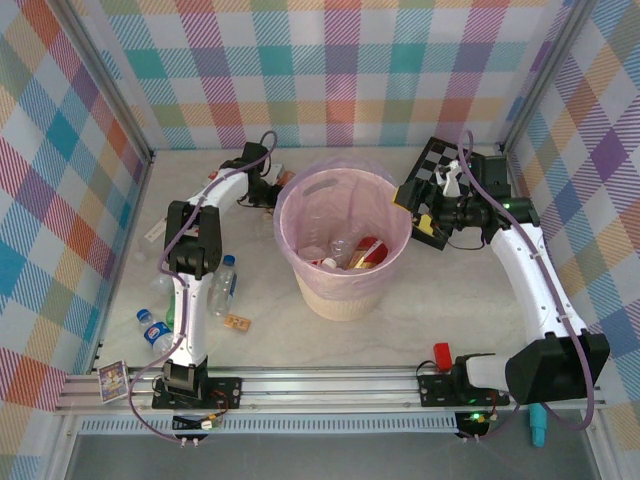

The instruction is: Put the plastic bottles in the bin

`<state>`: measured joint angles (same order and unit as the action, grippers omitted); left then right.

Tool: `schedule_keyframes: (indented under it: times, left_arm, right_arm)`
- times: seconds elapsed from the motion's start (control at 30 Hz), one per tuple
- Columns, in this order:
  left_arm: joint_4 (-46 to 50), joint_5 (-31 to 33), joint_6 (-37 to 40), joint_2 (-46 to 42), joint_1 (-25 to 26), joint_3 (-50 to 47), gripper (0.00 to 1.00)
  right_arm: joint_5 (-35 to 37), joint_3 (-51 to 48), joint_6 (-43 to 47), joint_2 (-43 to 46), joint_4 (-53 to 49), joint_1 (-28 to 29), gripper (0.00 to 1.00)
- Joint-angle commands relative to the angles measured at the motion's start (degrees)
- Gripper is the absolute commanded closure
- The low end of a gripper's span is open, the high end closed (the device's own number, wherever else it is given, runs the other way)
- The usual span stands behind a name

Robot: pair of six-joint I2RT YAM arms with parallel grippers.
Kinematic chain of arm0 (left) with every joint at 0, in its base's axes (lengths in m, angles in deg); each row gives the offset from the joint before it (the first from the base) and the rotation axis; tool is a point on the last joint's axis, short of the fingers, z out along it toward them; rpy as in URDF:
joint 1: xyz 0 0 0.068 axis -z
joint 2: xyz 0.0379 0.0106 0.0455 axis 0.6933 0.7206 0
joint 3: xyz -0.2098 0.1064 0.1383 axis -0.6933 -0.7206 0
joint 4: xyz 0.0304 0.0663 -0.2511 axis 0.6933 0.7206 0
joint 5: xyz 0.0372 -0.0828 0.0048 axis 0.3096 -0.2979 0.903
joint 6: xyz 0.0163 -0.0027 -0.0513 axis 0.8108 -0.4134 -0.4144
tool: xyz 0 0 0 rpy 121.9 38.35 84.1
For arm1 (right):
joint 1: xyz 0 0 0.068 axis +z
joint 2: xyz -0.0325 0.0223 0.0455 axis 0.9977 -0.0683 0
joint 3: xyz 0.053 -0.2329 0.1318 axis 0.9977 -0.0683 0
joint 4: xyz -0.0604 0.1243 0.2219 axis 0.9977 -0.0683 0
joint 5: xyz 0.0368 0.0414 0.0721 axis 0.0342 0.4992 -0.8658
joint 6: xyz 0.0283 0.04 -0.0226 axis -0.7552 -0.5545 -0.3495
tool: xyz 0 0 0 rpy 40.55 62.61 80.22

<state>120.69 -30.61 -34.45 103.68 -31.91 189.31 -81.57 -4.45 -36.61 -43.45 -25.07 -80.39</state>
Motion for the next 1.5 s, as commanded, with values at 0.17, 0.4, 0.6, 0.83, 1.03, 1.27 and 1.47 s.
schedule_keyframes:
  times: [0.17,0.4,0.6,0.83,1.03,1.27,1.47]
  left_arm:
    - [1.8,2.7,-0.5,-3.7,-0.2,2.3,0.51]
    - [1.8,2.1,-2.2,-11.4,-0.5,2.1,0.52]
    - [3.1,3.5,-4.1,-20.8,-1.2,0.6,0.52]
    - [8.1,5.5,-5.3,-34.1,-1.2,2.8,0.53]
    - [3.7,-4.7,-9.4,-45.4,0.8,0.0,0.55]
    - [1.8,-9.5,-12.3,-49.9,7.5,-1.1,0.60]
    - [4.8,-6.7,-9.6,-48.1,18.0,0.8,0.65]
  right_arm:
    - [-1.0,1.1,0.1,0.5,0.2,0.5,0.06]
    - [-1.6,1.2,0.0,-0.4,1.0,0.5,0.06]
    - [-2.2,1.1,0.2,-1.0,1.0,0.5,0.06]
    - [-1.8,-0.1,-1.6,-1.4,3.4,0.5,0.06]
    - [-0.4,1.6,-1.1,-2.1,2.6,0.6,0.06]
    - [-0.2,1.9,-2.3,-2.3,3.5,0.6,0.06]
    - [0.5,2.3,-1.9,-2.0,2.5,0.7,0.06]
